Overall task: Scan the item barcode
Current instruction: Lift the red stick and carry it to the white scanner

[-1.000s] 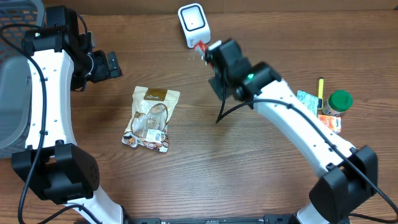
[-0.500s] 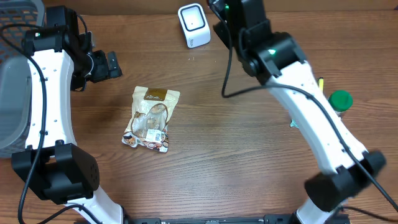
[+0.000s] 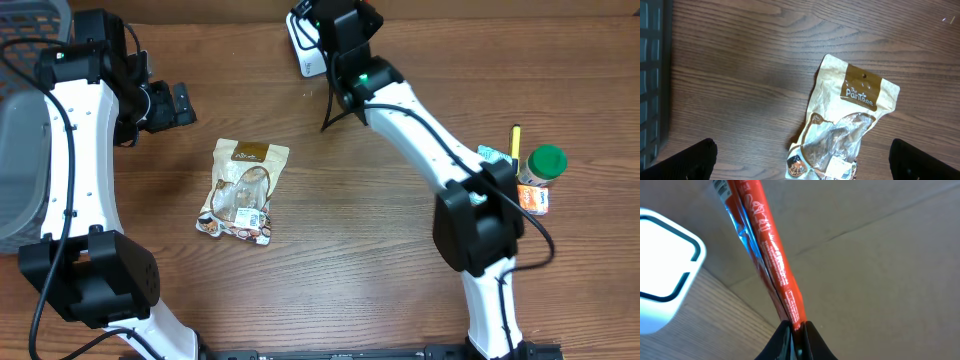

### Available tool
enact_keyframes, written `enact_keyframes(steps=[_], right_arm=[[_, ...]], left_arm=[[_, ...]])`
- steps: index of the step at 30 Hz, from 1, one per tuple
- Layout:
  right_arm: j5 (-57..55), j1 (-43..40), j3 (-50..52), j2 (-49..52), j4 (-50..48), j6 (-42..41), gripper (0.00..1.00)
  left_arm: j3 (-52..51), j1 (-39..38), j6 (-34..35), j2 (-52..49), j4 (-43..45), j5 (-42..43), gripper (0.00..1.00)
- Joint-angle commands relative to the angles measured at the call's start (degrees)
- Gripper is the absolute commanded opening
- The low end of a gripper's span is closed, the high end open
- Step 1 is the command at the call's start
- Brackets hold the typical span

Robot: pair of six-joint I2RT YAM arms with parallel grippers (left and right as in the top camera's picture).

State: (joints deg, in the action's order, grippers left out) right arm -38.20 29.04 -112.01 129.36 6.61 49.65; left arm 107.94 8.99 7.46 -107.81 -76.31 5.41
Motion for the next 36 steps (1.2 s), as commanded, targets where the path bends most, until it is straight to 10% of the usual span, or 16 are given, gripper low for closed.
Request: enact_keyframes(steps=[1,36], right_arm=[[-4.26,-0.48,-0.46,3.67,-3.80,6.19,0.09],[-4.28,0.83,-0.46,16.65,-13.25,9.44,0.08]], left_arm=[[-0.11,-0.44,-0.66,0.26,0.11,0.39,1.00],[-0.11,-0.44,-0.66,0.26,0.09,0.39,1.00]])
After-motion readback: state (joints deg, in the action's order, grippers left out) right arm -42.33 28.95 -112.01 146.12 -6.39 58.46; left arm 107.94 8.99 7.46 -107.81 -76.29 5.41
